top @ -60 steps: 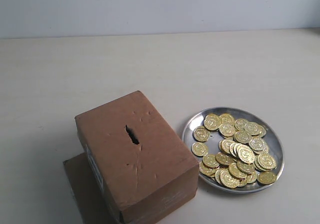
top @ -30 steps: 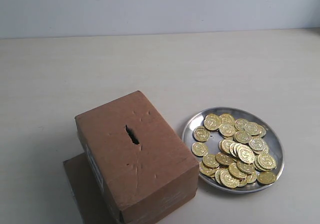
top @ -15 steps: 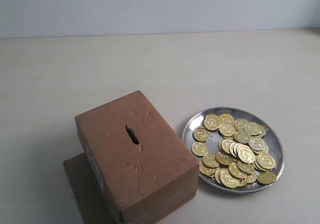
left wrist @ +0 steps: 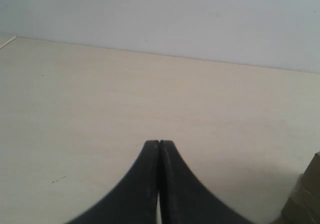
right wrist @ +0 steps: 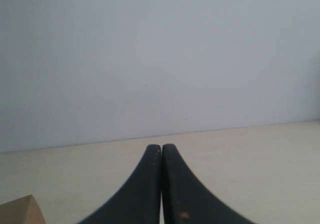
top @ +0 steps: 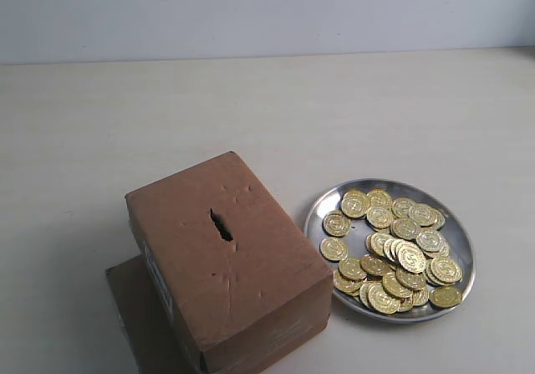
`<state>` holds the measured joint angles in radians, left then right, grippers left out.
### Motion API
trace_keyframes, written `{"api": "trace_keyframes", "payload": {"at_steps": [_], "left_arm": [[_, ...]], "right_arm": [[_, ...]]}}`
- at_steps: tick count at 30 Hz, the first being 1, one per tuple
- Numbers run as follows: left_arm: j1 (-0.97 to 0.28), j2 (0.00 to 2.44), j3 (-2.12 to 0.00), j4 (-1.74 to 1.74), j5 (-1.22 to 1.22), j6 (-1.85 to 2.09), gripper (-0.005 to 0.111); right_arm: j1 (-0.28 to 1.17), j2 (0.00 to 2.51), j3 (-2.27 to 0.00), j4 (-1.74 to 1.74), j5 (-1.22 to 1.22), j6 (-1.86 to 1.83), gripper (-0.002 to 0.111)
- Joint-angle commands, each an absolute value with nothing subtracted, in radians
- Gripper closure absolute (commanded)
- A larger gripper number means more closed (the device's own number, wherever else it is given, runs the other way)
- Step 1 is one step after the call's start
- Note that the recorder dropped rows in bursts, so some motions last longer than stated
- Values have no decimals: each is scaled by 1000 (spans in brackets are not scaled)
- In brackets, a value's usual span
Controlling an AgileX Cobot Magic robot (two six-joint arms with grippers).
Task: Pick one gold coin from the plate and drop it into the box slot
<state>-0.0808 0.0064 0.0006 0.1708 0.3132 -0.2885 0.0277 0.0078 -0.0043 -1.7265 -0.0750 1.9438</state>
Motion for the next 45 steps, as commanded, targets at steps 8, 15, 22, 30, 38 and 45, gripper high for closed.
{"api": "trace_keyframes", "payload": {"at_steps": [8, 15, 22, 30, 38, 45], "left_arm": [[-78, 0, 0, 179, 312, -287, 107], [-78, 0, 0, 179, 312, -287, 107], [-78, 0, 0, 179, 312, -287, 107], [-78, 0, 0, 179, 312, -290, 107], [-78, 0, 0, 179, 312, -290, 107], [-78, 0, 0, 179, 312, -287, 107]], "right_arm": [[24, 16, 0, -1450, 96, 1969, 108], [24, 0, 0, -1376, 80, 1969, 108], [24, 0, 0, -1368, 76, 1969, 108], [24, 0, 0, -706, 253, 1238, 108], [24, 0, 0, -561, 279, 694, 108], [24, 0, 0, -497, 294, 517, 108]]}}
